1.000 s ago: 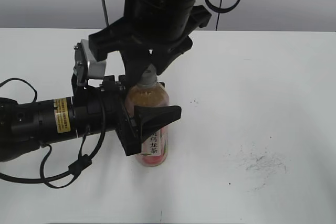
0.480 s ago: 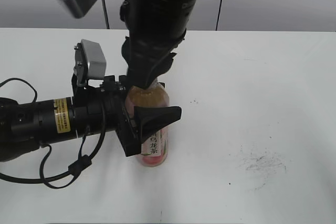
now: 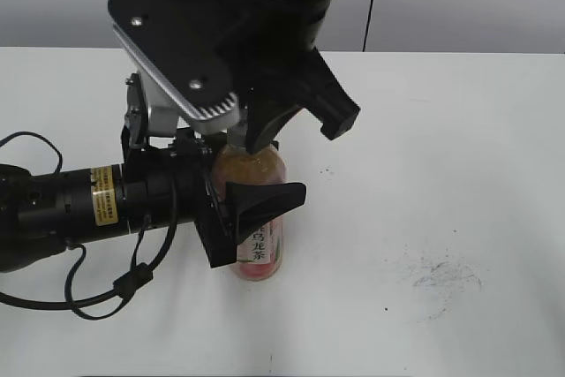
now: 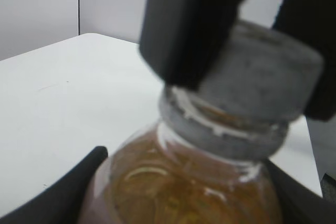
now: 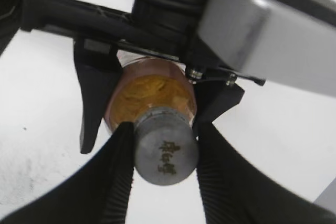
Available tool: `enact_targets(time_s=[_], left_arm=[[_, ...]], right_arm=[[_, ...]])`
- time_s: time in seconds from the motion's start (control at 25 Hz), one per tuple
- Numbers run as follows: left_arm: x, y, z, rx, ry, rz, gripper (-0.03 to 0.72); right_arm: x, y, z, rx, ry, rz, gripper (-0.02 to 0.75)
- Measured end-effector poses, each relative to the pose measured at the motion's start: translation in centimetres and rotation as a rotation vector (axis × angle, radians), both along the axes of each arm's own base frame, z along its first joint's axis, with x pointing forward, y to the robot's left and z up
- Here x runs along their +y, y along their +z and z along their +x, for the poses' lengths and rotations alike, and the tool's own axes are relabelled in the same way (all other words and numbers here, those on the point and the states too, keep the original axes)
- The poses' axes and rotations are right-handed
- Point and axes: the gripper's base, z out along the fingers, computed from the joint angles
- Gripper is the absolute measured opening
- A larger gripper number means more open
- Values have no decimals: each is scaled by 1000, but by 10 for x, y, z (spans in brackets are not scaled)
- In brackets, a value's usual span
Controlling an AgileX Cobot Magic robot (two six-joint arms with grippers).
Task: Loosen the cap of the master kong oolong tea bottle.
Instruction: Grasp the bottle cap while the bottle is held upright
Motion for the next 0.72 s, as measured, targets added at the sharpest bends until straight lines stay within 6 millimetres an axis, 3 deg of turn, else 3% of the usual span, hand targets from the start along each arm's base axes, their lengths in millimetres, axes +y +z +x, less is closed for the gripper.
enact_targets(time_s=[0.4,0.72], left_arm=[[0,0,0,-1,-2,0,448],[0,0,0,1,1,-1,448]], right_arm=[[-1,0,0,-190,695,-73,274],[0,0,0,-292,1036,-109,274]])
